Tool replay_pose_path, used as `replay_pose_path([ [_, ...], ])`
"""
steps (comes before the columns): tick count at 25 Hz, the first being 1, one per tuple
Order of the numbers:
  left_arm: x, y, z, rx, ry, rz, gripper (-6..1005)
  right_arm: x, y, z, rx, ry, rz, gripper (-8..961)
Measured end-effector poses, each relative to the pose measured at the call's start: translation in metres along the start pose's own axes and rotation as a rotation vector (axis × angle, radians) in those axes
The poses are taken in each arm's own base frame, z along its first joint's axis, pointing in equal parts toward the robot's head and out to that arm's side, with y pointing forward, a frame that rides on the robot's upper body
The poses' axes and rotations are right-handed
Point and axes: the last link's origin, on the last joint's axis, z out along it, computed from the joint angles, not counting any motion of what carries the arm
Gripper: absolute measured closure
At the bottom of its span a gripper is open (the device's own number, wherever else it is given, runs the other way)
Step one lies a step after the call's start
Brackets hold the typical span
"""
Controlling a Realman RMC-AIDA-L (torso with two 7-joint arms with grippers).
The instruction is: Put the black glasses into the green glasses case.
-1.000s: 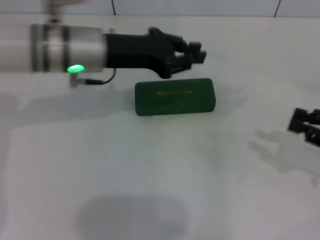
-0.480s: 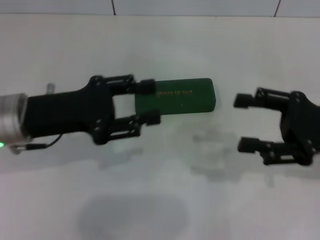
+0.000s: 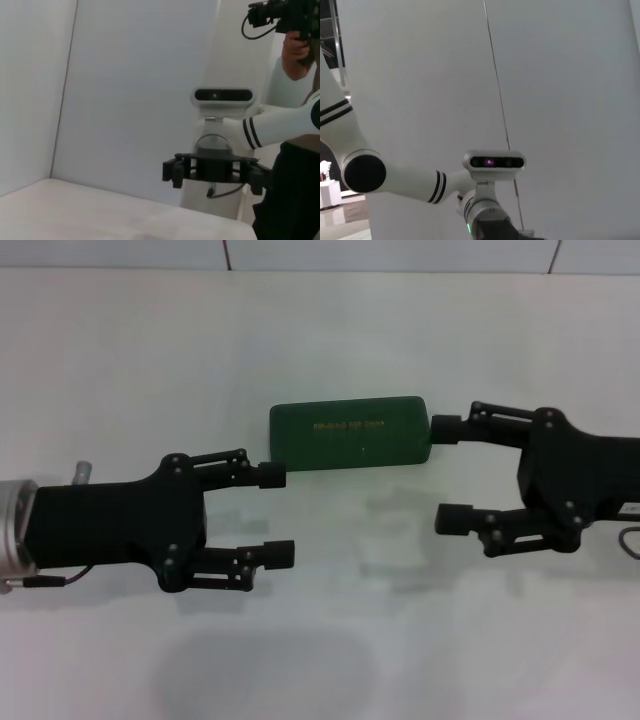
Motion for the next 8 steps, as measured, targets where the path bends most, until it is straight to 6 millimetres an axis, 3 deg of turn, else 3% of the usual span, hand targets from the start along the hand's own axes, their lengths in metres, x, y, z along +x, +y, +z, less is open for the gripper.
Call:
replay_pose_path([
  [8, -0.0018, -0.0005, -0.0039, 0.022, 0.01, -0.003, 182, 0.0029, -0.0003, 0.01, -0.021, -0.009, 0.029, 96],
])
